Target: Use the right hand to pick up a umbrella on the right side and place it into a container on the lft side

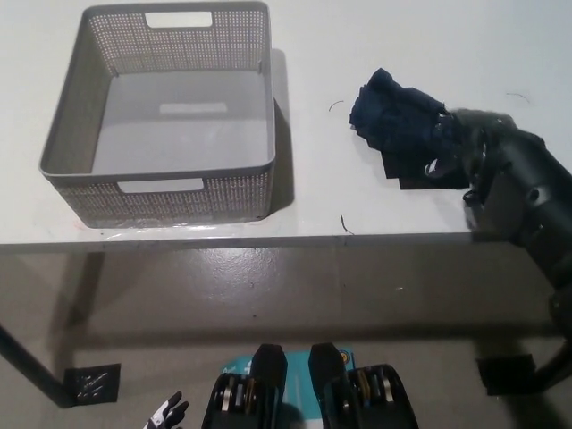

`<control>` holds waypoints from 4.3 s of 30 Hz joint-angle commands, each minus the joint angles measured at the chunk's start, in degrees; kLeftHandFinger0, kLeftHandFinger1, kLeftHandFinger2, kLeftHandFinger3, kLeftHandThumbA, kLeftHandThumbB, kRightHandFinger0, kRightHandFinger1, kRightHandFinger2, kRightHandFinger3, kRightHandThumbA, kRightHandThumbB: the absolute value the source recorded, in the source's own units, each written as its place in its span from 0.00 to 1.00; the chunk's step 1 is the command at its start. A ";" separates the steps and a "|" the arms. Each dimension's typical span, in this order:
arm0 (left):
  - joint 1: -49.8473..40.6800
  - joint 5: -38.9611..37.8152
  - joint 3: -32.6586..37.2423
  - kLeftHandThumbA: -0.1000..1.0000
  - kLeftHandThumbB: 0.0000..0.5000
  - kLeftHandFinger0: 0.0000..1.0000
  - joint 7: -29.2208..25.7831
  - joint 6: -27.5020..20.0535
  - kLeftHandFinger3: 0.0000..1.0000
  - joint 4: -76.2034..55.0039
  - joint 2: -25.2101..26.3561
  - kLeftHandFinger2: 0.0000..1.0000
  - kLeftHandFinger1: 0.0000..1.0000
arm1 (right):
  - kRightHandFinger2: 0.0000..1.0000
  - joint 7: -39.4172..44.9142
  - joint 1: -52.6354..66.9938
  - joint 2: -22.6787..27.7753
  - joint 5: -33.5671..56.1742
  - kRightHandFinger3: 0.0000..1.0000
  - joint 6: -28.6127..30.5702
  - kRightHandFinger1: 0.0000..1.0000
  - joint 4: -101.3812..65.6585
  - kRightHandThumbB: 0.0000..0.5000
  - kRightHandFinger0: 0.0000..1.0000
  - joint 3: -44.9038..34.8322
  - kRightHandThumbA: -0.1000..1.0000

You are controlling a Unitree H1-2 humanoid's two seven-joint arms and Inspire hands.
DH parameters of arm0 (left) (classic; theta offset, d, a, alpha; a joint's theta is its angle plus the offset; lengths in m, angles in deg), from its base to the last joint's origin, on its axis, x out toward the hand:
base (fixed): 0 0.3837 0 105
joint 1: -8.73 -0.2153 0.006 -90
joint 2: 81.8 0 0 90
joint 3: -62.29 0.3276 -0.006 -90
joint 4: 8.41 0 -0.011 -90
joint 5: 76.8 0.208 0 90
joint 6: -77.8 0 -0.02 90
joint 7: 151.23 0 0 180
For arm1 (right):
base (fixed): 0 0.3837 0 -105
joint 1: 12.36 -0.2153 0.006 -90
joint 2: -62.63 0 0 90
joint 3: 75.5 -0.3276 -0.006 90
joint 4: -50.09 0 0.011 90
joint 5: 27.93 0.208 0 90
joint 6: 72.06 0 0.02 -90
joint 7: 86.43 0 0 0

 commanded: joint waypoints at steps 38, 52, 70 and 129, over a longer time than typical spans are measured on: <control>0.76 -0.24 0.79 1.00 0.07 1.00 2.16 -2.95 1.00 -0.40 1.85 1.00 1.00 | 0.76 -18.95 3.50 -5.87 10.75 0.76 21.56 0.32 -32.05 0.27 0.00 -20.74 0.00; 0.16 0.10 1.17 1.00 0.13 1.00 2.18 -4.18 1.00 1.31 1.55 1.00 1.00 | 0.63 -16.93 -2.68 -19.24 8.89 0.74 17.21 0.22 -36.89 0.30 0.00 -18.63 0.00; -0.92 0.79 2.65 1.00 0.15 1.00 2.29 -4.51 1.00 0.28 0.73 1.00 1.00 | 0.38 -24.36 -12.82 -28.62 8.20 0.57 21.27 0.00 -3.50 0.38 0.00 -17.72 0.00; -0.49 0.17 1.57 1.00 0.04 1.00 2.91 -3.29 1.00 0.36 3.16 1.00 1.00 | 1.00 -3.23 44.88 -7.07 34.83 1.00 6.11 1.00 -128.24 0.95 1.00 -32.95 1.00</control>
